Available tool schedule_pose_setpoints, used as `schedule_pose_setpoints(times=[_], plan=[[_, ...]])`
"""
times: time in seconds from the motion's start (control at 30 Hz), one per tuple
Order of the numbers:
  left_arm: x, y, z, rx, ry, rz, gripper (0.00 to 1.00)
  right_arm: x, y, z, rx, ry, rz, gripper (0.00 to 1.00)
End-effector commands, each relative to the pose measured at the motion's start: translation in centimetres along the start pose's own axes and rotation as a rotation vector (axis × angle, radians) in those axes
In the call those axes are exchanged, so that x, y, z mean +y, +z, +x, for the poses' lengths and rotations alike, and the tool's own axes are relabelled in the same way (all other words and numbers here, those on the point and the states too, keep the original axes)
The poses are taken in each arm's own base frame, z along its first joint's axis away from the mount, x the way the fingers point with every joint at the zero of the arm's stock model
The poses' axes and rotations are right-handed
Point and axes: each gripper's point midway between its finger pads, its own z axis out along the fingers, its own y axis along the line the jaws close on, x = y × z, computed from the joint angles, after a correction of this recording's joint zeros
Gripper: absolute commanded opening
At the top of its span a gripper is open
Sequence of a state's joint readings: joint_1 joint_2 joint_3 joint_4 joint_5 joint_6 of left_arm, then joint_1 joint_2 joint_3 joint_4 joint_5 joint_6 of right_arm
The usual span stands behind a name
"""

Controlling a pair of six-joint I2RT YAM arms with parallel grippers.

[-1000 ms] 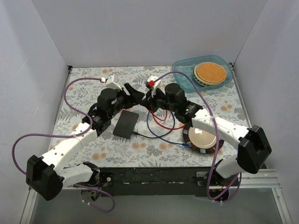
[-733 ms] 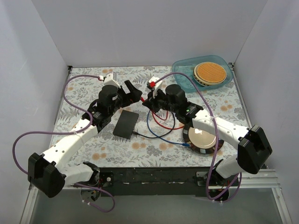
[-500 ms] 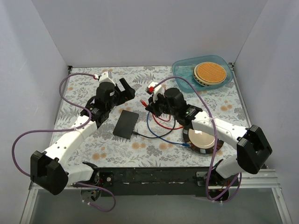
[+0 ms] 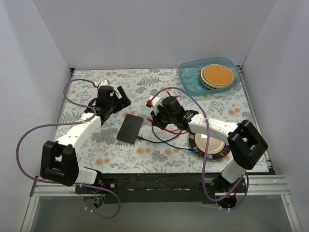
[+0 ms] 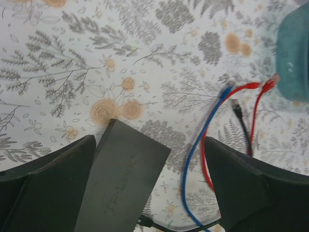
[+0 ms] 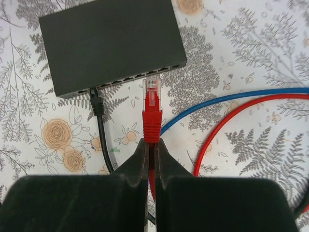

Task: Insert the plug into the switch port

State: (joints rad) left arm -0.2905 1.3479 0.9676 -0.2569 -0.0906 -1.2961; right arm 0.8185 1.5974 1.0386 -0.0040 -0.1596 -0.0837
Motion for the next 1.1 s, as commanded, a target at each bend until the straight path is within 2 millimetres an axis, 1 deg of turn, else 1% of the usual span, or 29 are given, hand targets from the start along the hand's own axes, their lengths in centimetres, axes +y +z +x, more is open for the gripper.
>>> schedule_pose_setpoints(times=[0.0,0.03,0.07,0.1,0.13,0.2,0.27,0.4,0.47,0.57,0.67,0.73,0.77,0.8,0.97,1.0,1.07], plan=[[2.3,1.1,3.2,0.075,0.007,-0.019,0.93,0.7,0.8,-0.1,0.011,-0.009,-0.059,0.01],[2.7,1.2,3.7,0.081,0.001,-0.021,0.93,0.8,1.3,0.5,0.028,-0.002,-0.066,0.01],[2.9,1.4,4.1,0.084,-0.001,-0.02,0.93,0.8,1.4,0.7,0.034,0.002,-0.07,0.01],[2.8,1.5,4.0,0.068,-0.006,-0.005,0.93,1.1,1.6,0.8,0.038,0.007,-0.087,0.01],[3.4,1.5,4.9,0.081,-0.004,-0.01,0.93,1.2,1.9,1.1,0.048,0.014,-0.097,0.01],[3.6,1.6,5.2,0.074,0.0,-0.004,0.92,1.6,2.1,1.2,0.051,0.016,-0.113,0.01],[4.3,1.7,5.9,0.081,0.005,-0.015,0.91,1.9,2.3,1.4,0.056,0.012,-0.117,0.01],[4.6,2.0,6.8,0.094,0.017,-0.003,0.91,2.5,2.7,1.7,0.07,0.0,-0.131,0.01],[5.2,2.2,7.6,0.108,0.017,-0.017,0.9,2.6,3.1,2.1,0.084,-0.006,-0.134,0.01],[5.9,2.3,8.2,0.111,0.018,-0.033,0.9,2.9,3.5,2.5,0.099,-0.013,-0.148,0.01],[6.3,2.4,8.5,0.104,0.012,-0.038,0.87,3.1,3.8,3.0,0.113,-0.025,-0.162,0.01],[6.6,2.4,9.2,0.117,0.004,-0.037,0.85,3.4,3.9,3.2,0.119,-0.035,-0.175,0.01],[6.0,2.5,8.7,0.095,-0.002,-0.013,0.84,3.4,3.9,3.4,0.122,-0.04,-0.176,0.01],[6.1,2.5,9.1,0.104,-0.004,-0.008,0.84,3.5,4.0,3.6,0.125,-0.039,-0.176,0.01],[6.1,2.8,9.5,0.113,-0.008,0.003,0.82,3.7,4.4,4.0,0.138,-0.045,-0.173,0.01],[5.7,2.7,9.9,0.133,-0.008,0.029,0.82,3.7,4.6,4.2,0.146,-0.044,-0.17,0.01],[5.7,2.7,10.1,0.132,-0.008,0.036,0.82,3.8,4.9,4.4,0.151,-0.044,-0.166,0.01]])
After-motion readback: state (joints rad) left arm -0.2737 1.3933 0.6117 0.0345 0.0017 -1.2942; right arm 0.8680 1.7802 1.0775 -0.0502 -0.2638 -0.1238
